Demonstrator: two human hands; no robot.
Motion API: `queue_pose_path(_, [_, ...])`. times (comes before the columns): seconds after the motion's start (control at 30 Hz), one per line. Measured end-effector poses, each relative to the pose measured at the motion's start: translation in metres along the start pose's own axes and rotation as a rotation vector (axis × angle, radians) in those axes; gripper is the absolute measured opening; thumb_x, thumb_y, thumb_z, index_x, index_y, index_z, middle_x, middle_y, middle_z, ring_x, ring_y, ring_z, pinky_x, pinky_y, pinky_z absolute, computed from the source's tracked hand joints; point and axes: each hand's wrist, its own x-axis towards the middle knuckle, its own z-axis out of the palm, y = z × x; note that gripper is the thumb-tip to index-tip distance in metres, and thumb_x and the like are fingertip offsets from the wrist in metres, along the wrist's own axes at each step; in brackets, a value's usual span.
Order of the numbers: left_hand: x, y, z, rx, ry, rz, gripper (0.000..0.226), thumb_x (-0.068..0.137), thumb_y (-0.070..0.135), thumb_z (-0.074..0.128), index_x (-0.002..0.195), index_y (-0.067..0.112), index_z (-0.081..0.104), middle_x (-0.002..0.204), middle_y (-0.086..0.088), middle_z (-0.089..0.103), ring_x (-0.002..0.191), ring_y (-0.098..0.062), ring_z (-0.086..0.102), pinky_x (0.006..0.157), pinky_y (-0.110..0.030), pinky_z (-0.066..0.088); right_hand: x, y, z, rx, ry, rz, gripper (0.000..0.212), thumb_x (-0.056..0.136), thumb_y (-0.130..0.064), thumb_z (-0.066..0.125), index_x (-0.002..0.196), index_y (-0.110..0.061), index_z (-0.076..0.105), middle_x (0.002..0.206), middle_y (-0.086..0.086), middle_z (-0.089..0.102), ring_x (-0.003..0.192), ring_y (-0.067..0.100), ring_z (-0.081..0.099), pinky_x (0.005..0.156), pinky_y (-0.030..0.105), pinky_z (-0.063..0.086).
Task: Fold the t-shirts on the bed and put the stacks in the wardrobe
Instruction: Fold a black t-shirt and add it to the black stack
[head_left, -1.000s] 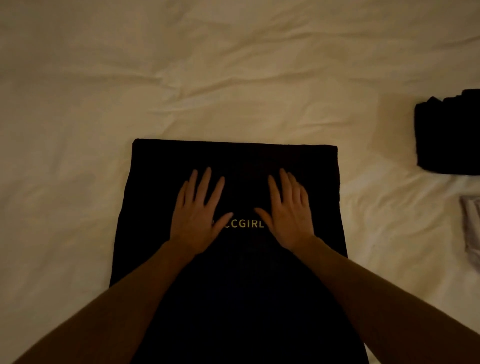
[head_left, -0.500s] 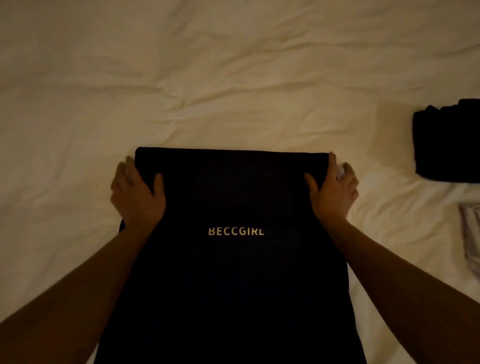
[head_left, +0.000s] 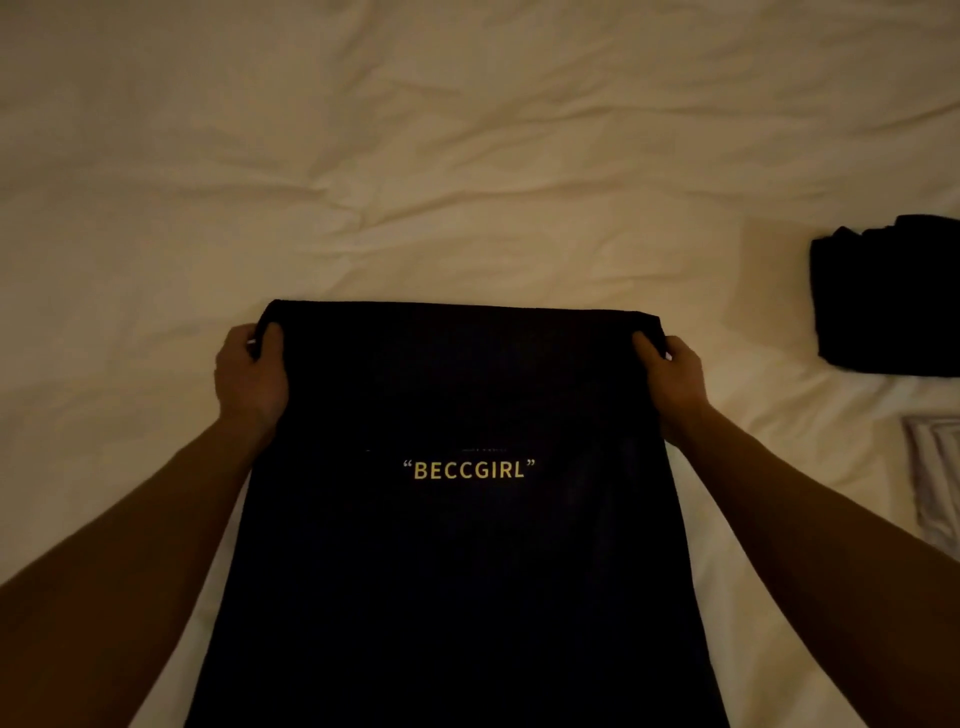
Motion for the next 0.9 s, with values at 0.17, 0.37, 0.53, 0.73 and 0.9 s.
queue_pose_path(0.17, [-0.023,-0.013,-0.015,0.047,-0.16,-0.08,0.055,0.093,0.055,0.057,0.129,0.013,0.056,0.115,-0.003,0.061,0.102,-0.025,0.06,0.086,-0.036,0.046,-0.018,0.022,-0.007,-0.059,-0.035,0.043,0.039,0.092,-0.048,0.061,0.114,-0.017,0.056,0.105,0.003,0.065,0.094,0.023,0.066,0.087,0.043,0.056])
queue_pose_path(0.37, [-0.076,-0.053,-0.044,0.103,-0.262,-0.182,0.048,0.094,0.047,0.06,0.121,0.008,0.063,0.112,-0.013,0.068,0.094,-0.03,0.064,0.081,-0.038,0.048,-0.059,0.058,-0.031,-0.171,-0.064,0.164,0.045,0.089,-0.049,0.064,0.114,-0.012,0.057,0.111,0.009,0.065,0.095,0.027,0.066,0.09,0.047,0.056])
queue_pose_path(0.53, [-0.099,-0.064,-0.056,0.074,-0.265,-0.229,0.048,0.094,0.049,0.058,0.122,0.01,0.063,0.114,-0.013,0.068,0.097,-0.033,0.065,0.089,-0.045,0.051,-0.08,0.061,-0.039,-0.152,-0.105,0.184,0.044,0.093,-0.041,0.063,0.122,-0.009,0.051,0.108,0.007,0.061,0.092,0.023,0.063,0.084,0.04,0.054])
queue_pose_path(0.73, [-0.07,-0.022,-0.041,0.1,-0.005,-0.187,0.065,0.084,0.068,0.06,0.114,0.01,0.063,0.107,-0.008,0.064,0.099,-0.029,0.06,0.082,-0.036,0.045,-0.057,0.037,-0.031,-0.135,-0.093,0.116,0.058,0.088,-0.056,0.062,0.116,-0.005,0.054,0.107,0.01,0.064,0.094,0.028,0.066,0.087,0.046,0.056])
queue_pose_path(0.9, [-0.063,-0.026,-0.019,0.196,-0.1,-0.119,0.046,0.095,0.039,0.063,0.125,0.004,0.06,0.12,-0.02,0.064,0.109,-0.04,0.06,0.087,-0.042,0.047,-0.054,0.051,-0.02,-0.204,-0.058,0.079,0.043,0.097,-0.032,0.059,0.131,-0.008,0.052,0.123,0.012,0.062,0.106,0.032,0.063,0.094,0.048,0.053])
